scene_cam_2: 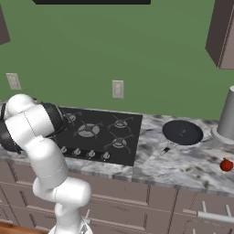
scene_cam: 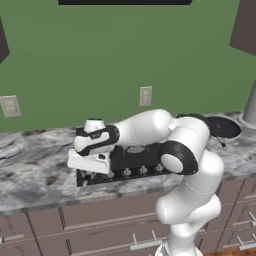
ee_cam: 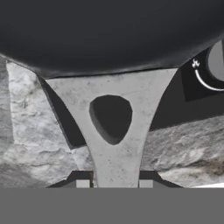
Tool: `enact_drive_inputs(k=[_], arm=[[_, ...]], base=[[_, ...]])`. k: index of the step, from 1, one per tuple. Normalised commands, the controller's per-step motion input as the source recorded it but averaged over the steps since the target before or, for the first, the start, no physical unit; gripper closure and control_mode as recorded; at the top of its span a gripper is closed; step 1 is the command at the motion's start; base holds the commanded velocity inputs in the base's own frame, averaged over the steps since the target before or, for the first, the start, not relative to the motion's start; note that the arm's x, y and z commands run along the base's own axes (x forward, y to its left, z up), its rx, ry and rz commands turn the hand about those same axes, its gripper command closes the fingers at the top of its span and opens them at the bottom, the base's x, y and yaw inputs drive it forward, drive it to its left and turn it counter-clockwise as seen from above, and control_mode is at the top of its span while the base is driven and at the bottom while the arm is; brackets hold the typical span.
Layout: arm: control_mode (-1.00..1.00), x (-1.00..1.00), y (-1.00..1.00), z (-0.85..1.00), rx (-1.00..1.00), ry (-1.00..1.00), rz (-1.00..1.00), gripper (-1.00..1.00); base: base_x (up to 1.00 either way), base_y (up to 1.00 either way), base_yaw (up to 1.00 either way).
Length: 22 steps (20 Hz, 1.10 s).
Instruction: Place both pans onto different burners. Then place the bell pepper and the steak on different pans.
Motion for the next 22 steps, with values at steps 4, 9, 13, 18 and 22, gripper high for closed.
enact_drive_inputs(k=[4, 9, 13, 18, 22], arm=[[-1.0, -0.01, 0.0, -0.01, 0.0, 0.0, -0.02, -1.0], [-1.0, -0.15, 0.0, 0.0, 0.01, 0.0, -0.05, -1.0], [-1.0, -0.16, 0.0, 0.01, 0.0, 0.0, -0.04, -1.0], [-1.0, -0.28, 0.0, 0.26, 0.0, -0.04, -0.04, -1.0], [-1.0, -0.31, -0.01, 0.47, -0.01, -0.06, -0.02, -1.0]], base=[[0.0, 0.0, 0.0], [0.0, 0.0, 0.0], [0.0, 0.0, 0.0], [0.0, 0.0, 0.0], [0.0, 0.0, 0.0]])
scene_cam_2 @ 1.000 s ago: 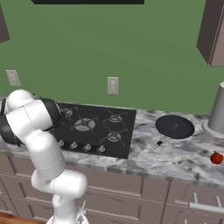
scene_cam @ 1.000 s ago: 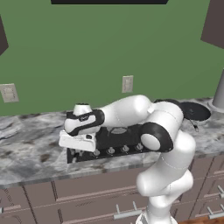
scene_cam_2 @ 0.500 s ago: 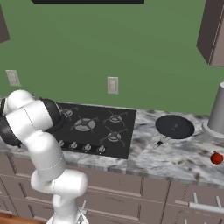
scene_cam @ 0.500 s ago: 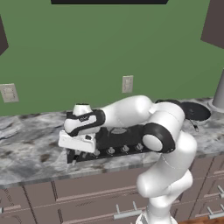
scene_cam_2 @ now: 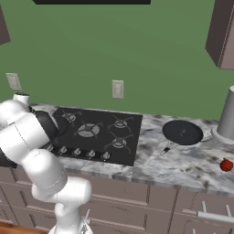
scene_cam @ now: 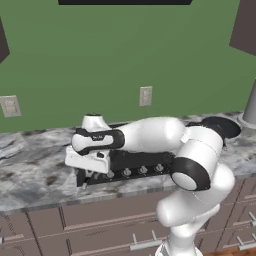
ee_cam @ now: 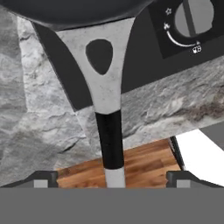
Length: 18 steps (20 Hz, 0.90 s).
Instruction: Place both pans onto different burners. Then place the bell pepper and the steak on different pans.
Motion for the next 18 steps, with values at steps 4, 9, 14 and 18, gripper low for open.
enact_drive_inputs(k=[4, 9, 14, 18], arm=[[-1.0, -0.44, -0.18, 0.45, -0.02, -0.05, -0.02, -1.0], [-1.0, -0.54, -0.19, 0.54, -0.05, -0.15, 0.0, -1.0], [-1.0, -0.67, -0.23, 0.74, -0.08, -0.25, 0.0, -1.0], [-1.0, -0.63, -0.27, 0.72, -0.06, -0.23, 0.01, -1.0]], base=[[0.0, 0.0, 0.0], [0.0, 0.0, 0.0], [0.0, 0.0, 0.0], [0.0, 0.0, 0.0]])
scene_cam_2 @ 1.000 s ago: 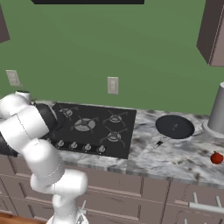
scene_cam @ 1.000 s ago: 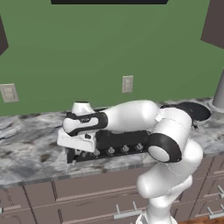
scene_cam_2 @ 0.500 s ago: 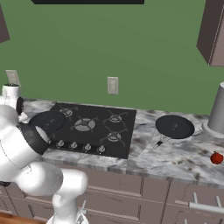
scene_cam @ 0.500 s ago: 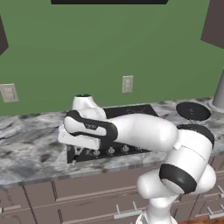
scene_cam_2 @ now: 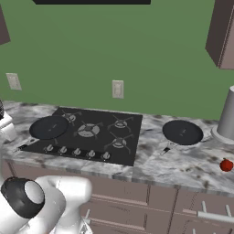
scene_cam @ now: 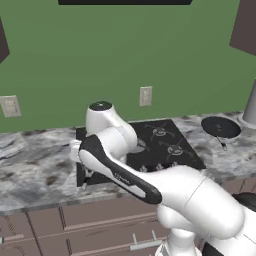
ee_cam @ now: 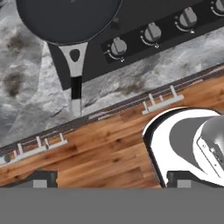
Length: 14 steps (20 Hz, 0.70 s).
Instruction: Place both pans onto different burners. Then place the bell pepper and the steak on different pans.
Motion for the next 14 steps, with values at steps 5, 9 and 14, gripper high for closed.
enact_drive_inputs(k=[5, 9, 14], arm=[[-1.0, -0.53, -0.36, 0.67, -0.02, -0.19, 0.09, -1.0], [-1.0, -0.6, -0.51, 0.69, -0.03, -0.2, 0.16, -1.0], [-1.0, -0.49, -0.46, 0.57, 0.0, -0.12, 0.24, -1.0]], base=[[0.0, 0.0, 0.0], [0.0, 0.0, 0.0], [0.0, 0.0, 0.0]])
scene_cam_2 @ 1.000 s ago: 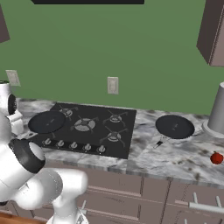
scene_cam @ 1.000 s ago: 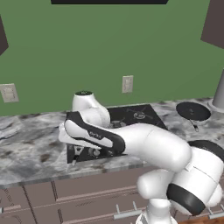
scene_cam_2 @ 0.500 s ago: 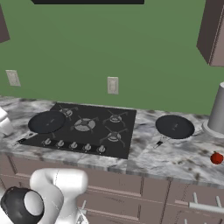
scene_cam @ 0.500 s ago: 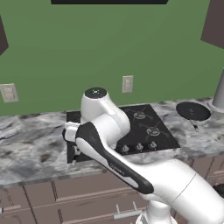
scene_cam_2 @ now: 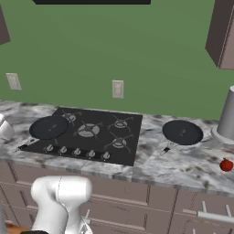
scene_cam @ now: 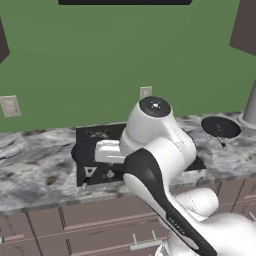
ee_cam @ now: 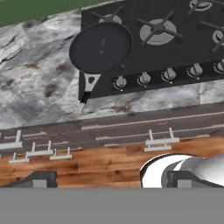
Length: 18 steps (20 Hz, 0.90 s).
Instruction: Place both pans onto different burners. Then place the bell pepper and the steak on different pans.
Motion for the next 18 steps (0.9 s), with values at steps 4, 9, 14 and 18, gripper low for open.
enact_drive_inputs(k=[4, 9, 14, 18], arm=[[-1.0, -0.3, -0.4, 0.3, 0.0, -0.03, 0.33, -1.0], [-1.0, -0.29, -0.34, 0.2, 0.0, -0.02, 0.25, -1.0], [-1.0, -0.06, -0.21, 0.18, 0.01, 0.0, 0.12, -1.0], [-1.0, -0.06, -0.06, 0.29, -0.01, 0.0, 0.01, -1.0]], base=[[0.0, 0.0, 0.0], [0.0, 0.0, 0.0], [0.0, 0.0, 0.0], [0.0, 0.0, 0.0]])
